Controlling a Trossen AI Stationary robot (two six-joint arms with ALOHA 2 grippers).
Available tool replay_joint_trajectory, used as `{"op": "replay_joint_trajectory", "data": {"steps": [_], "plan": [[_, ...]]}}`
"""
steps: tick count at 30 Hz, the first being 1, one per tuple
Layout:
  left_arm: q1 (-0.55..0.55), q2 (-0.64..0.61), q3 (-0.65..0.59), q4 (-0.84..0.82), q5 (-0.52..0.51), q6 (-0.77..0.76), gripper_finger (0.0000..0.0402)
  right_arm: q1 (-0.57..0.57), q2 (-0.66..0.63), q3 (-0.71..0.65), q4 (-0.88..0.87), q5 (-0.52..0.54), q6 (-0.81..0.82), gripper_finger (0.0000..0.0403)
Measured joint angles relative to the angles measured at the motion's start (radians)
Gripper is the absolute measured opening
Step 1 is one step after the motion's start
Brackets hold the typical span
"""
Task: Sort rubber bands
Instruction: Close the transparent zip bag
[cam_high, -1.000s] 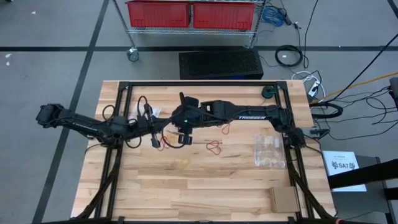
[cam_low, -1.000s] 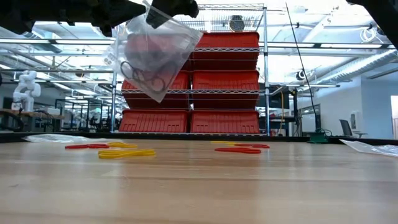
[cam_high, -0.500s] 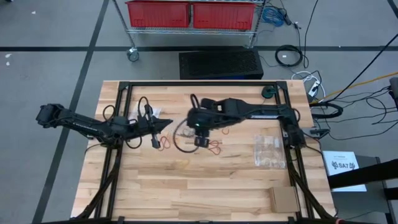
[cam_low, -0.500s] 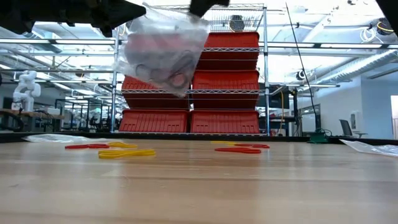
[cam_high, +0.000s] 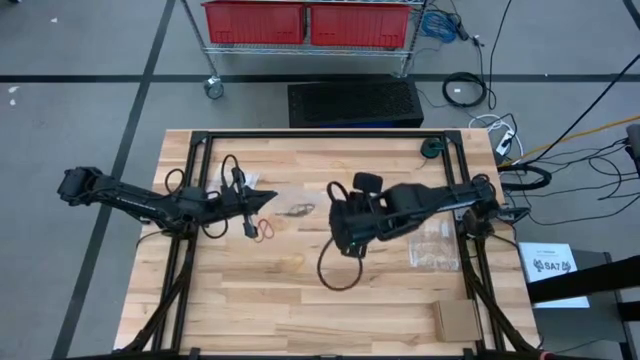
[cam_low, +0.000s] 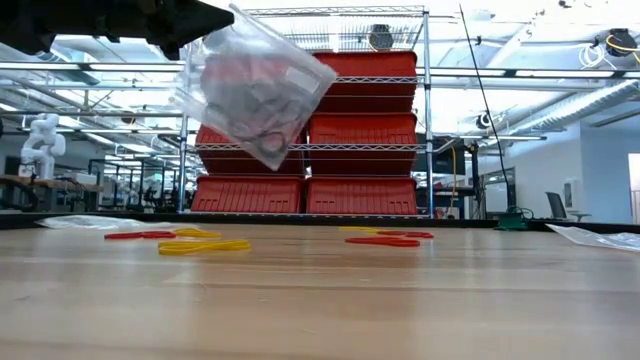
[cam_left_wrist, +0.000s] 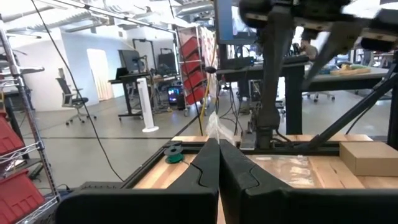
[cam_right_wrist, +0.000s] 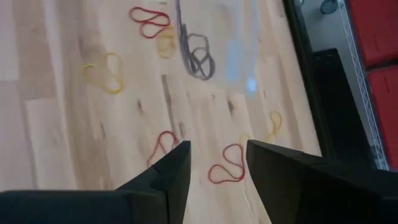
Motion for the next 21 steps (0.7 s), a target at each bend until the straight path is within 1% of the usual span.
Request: {"op": "replay_joint_trajectory", "data": {"steps": [3,6,9,11,13,16,19,21], "plan": [[0.0,-0.003,0.0,-0.004,0.0,0.0,0.0,0.014,-0.003,-0.044,-0.001,0.0,0.01,0.0148],[0.0,-0.006,0.0,-0.01,0.0,0.0,0.0,0.015,-0.018,-0.124,0.004,-0.005,0.015,0.0148],[0.0,-0.007,0.0,-0.018,0.0,-0.001,0.0,0.014,-0.056,-0.249,0.028,-0.005,0.041,0.0148],[0.0,-0.007,0.0,-0.018,0.0,-0.001,0.0,0.012,-0.103,-0.373,0.104,-0.028,0.051,0.0148],[-0.001,-0.007,0.0,-0.025,0.0,-0.001,0.0,0.011,-0.179,-0.524,0.224,-0.073,0.058,0.0148],[-0.001,-0.007,0.0,-0.037,0.0,-0.001,0.0,0.011,-0.319,-0.784,0.469,-0.126,0.079,0.0148],[-0.001,-0.006,0.0,-0.047,0.0,-0.001,0.0,0.01,-0.436,-1.04,0.782,-0.13,0.096,0.0145],[-0.001,-0.006,0.0,-0.046,0.0,-0.001,0.0,-0.008,-0.48,-1.194,1.064,-0.134,0.096,0.0137]]}}
